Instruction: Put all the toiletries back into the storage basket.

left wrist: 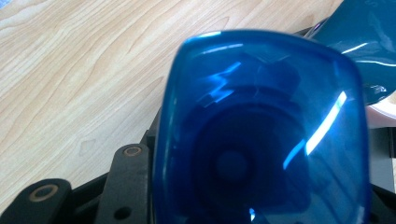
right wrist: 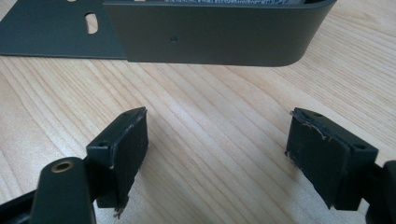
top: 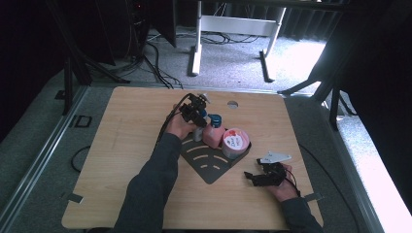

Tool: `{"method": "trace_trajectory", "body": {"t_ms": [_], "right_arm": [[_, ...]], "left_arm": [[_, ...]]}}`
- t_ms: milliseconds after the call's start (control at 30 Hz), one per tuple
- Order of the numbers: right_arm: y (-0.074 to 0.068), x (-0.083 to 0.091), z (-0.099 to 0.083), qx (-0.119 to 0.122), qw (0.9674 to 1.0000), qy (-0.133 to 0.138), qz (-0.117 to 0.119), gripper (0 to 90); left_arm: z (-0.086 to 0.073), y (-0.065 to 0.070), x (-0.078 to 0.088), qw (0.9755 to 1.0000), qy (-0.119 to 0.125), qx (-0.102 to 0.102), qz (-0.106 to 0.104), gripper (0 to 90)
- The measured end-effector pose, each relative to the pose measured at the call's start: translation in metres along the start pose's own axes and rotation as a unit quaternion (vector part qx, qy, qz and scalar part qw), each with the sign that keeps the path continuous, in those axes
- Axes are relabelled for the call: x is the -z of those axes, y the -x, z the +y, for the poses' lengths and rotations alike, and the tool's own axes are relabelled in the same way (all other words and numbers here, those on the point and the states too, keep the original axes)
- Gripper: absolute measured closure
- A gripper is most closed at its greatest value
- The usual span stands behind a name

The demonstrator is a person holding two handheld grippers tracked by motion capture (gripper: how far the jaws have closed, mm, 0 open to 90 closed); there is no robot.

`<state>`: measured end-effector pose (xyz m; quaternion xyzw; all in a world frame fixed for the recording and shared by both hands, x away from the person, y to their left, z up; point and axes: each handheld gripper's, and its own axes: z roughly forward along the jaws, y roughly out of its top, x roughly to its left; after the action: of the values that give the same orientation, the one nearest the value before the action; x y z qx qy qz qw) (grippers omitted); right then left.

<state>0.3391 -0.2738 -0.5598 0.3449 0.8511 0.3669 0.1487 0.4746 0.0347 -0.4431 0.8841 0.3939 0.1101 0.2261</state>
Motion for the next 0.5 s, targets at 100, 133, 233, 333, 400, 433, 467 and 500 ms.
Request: {"method": "trace_trajectory", "body": {"t_ms": [100,133,233,333,400,433,467,500], "right_arm": [[0.0000,0.0000,0.0000,0.000,1.0000,0.000,0.000,20.4],[0.0000,0.0000,0.0000,0.000,1.0000,0.000,0.000,20.4],[0.0000,0.0000,0.0000,0.000,1.0000,0.000,0.000,20.4],[0.0000,0.0000,0.0000,0.000,1.0000,0.000,0.000,20.4],[0.0000,0.0000,0.0000,0.000,1.0000,0.000,0.000,20.4],[0.0000,0.0000,0.0000,0.000,1.0000,0.000,0.000,20.4],[0.0001,0.0000,0.0000,0.001,1.0000,0.000,0.000,20.4],[0.0001,0.0000,0.0000,0.000,1.0000,0.000,0.000,20.4]], "left_arm": [[-0.0001,-0.0003,-0.0007,1.0000,0.000,0.001,0.000,55.0],[-0.0002,-0.0003,-0.0012,1.0000,0.000,0.002,0.000,55.0],[0.0000,-0.0004,-0.0015,1.0000,0.000,0.003,0.000,55.0],[-0.0001,-0.0007,-0.0019,1.0000,0.001,0.005,-0.001,54.9],[-0.0001,-0.0008,-0.0026,1.0000,0.003,0.008,-0.002,54.8],[0.0001,-0.0009,-0.0028,0.9999,0.003,0.010,-0.002,54.7],[0.0003,-0.0010,-0.0029,1.0000,0.002,0.009,-0.002,54.6],[0.0005,-0.0010,-0.0029,1.0000,0.000,0.009,-0.002,54.5]]}}
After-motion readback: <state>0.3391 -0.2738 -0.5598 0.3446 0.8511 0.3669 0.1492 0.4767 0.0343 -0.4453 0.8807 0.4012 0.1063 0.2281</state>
